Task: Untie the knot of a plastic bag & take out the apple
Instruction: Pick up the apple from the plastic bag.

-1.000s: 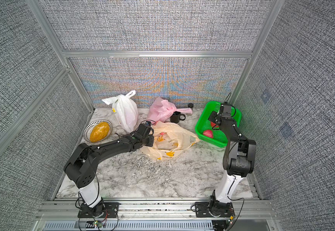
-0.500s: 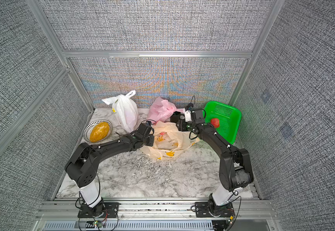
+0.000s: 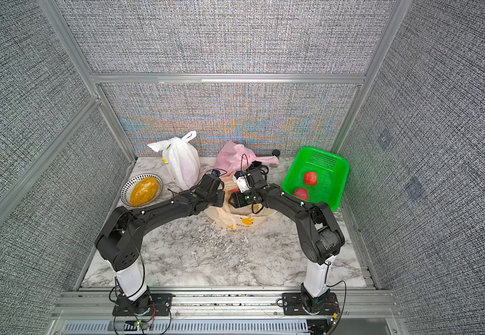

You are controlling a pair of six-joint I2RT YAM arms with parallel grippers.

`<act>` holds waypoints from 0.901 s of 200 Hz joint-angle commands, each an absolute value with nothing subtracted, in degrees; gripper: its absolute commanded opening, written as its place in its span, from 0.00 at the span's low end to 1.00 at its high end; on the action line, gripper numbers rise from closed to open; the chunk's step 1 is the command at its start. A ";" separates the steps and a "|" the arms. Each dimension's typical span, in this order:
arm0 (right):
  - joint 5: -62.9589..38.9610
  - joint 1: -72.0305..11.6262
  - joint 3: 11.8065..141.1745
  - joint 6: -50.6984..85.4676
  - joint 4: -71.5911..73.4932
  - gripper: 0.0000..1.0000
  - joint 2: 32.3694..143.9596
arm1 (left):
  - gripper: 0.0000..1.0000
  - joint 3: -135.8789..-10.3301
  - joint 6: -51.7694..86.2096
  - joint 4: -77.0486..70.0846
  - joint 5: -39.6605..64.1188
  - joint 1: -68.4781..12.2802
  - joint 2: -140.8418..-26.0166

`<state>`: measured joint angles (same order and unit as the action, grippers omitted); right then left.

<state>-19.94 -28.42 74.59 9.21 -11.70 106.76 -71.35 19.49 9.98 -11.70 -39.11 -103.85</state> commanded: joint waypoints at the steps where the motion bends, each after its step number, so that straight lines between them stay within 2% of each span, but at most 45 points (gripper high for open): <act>1: -14.25 -28.62 76.74 10.35 -7.80 0.65 109.11 | 0.00 -71.89 18.81 9.67 -12.57 -39.02 -102.90; 35: -9.21 -28.73 77.99 11.77 -3.23 0.83 112.34 | 0.00 -71.98 19.47 9.41 -11.81 -39.02 -102.57; 37: -8.94 -28.67 78.08 11.84 -3.03 0.85 112.50 | 0.00 -71.98 19.48 9.45 -11.72 -39.02 -102.57; 41: -8.32 -28.66 78.29 12.11 -2.64 0.96 112.90 | 0.00 -71.98 19.51 9.47 -11.62 -39.02 -102.57; 44: -7.81 -28.65 78.45 12.26 -2.45 0.97 113.18 | 0.00 -71.98 19.57 9.46 -11.60 -39.01 -102.58; 86: -2.99 -28.67 79.27 14.36 3.72 0.98 116.37 | 0.00 -72.33 19.64 9.84 -10.82 -39.02 -102.96; 180: 1.09 -29.10 83.07 18.42 14.80 0.98 124.10 | 0.00 -72.88 19.61 10.52 -9.38 -39.02 -104.06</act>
<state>-0.86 -28.93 81.80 16.84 9.47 122.83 -72.40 19.77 10.02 -10.35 -39.11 -103.72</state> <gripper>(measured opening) 0.977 0.049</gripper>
